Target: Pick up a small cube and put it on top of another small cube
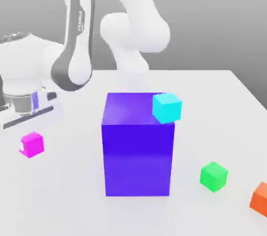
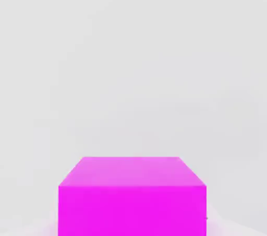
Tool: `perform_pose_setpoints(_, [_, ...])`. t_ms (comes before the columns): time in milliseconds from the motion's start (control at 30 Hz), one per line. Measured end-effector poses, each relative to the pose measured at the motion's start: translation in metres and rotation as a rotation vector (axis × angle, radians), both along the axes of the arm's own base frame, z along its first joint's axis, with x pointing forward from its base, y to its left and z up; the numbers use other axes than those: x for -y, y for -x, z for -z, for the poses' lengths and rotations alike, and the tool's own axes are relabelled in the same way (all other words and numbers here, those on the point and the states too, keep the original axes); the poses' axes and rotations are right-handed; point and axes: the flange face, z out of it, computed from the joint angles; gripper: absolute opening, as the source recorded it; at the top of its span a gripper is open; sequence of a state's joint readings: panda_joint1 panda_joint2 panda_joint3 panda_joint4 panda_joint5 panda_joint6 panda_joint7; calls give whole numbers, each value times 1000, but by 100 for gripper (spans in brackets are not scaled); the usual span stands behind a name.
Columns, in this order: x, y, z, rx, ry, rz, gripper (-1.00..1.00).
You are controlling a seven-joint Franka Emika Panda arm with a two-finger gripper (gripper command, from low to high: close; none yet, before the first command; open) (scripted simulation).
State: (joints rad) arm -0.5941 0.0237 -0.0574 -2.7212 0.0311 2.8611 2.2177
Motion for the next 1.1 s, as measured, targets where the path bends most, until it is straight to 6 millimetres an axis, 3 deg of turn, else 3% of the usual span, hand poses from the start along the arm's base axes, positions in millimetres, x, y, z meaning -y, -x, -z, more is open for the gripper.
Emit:
perform_pose_setpoints(200, [-66,-77,-48,97,81,-279,-100])
perform_pose_setpoints(333, [-160,-121,-74,145,112,-524,-100])
perform_pose_setpoints(500, [-283,-141,-104,198,147,-806,-100])
perform_pose_setpoints(633, [-380,-125,-109,203,142,-1000,-100])
perform_pose_setpoints(733, [-428,-101,-100,171,117,-1083,-100])
perform_pose_setpoints(900, [-463,-60,-68,69,58,-1123,-100])
perform_pose_setpoints(1100, [-471,-11,-20,-96,1,-1094,-100])
